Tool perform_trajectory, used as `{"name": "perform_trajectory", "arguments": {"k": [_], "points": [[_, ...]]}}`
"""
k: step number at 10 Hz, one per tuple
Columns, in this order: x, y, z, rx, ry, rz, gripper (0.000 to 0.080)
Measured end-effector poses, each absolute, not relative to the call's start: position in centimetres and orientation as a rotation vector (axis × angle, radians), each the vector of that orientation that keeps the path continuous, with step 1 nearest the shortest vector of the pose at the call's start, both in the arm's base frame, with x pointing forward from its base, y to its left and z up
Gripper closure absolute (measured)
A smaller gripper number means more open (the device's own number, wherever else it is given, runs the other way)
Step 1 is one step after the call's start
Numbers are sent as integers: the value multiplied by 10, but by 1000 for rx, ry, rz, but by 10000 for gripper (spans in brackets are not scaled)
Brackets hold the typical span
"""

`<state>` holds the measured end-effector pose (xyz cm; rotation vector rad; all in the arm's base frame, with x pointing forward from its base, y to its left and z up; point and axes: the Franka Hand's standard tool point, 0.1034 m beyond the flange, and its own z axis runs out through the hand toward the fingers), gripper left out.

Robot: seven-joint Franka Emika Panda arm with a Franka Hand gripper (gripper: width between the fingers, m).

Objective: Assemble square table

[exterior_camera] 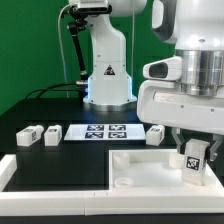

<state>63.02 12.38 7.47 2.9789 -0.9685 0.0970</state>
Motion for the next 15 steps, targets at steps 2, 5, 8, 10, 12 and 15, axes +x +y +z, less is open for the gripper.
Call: {"name": "perform_trajectory", "arguments": {"k": [2, 5, 8, 10, 12, 15], "points": [[631, 116, 72, 2849, -1369, 121, 507], [630, 115, 71, 2483, -2102, 27, 506], [629, 116, 70, 2276, -2400, -21, 493], [628, 117, 70, 2323, -2355, -18, 307], [638, 123, 79, 2754, -1839, 54, 202], [639, 119, 77, 2970, -1456, 109, 152]]}}
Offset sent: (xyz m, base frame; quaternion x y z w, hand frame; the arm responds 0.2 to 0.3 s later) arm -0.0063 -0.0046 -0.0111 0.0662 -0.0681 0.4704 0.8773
